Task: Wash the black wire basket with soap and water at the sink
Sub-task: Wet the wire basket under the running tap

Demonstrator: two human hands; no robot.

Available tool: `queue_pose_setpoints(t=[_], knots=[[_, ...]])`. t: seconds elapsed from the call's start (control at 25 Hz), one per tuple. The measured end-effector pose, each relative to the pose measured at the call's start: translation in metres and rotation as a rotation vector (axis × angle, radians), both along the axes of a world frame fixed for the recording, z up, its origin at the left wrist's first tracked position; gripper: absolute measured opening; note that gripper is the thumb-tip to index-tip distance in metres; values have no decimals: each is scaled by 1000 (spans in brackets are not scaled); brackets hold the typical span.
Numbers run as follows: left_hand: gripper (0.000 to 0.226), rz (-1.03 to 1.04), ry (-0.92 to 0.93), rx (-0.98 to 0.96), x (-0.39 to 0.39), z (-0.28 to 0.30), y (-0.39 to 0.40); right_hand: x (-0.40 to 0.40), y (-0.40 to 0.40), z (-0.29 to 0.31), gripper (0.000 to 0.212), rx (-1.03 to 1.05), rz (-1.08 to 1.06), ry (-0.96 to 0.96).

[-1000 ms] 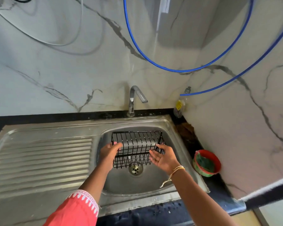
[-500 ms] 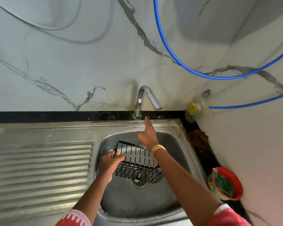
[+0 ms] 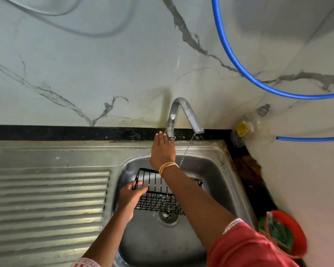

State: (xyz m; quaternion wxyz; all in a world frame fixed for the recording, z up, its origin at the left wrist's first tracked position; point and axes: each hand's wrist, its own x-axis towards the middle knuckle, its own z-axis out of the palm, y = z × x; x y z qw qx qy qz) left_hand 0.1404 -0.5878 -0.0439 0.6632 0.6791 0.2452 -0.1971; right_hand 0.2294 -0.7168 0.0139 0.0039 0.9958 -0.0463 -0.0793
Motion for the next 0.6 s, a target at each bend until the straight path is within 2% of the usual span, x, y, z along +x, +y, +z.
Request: queue_pose_setpoints(t=[0.08,0.2,0.32,0.4,0.52,0.6], knots=[[21,14,17,5,1,1,-1,-8,6,8,70,151,-69,-62],[40,36,9,-10,2,6,0,-50,-11,1,53,376,-236,-269],[43,47,-6,-7,6,14,-2,-82,-57,-8,49,449,-567,-389],[34,48,-24,-19,6,22,-6,-100,-88,-12,55,575,-783,-346],[21,66,-40,-13,6,32,-15,-124,-117,-27,69,1024,-963,-230],[23,45,-61,-22,4,40,-24,-139,-119,-31,70,1370,-1084,-258]])
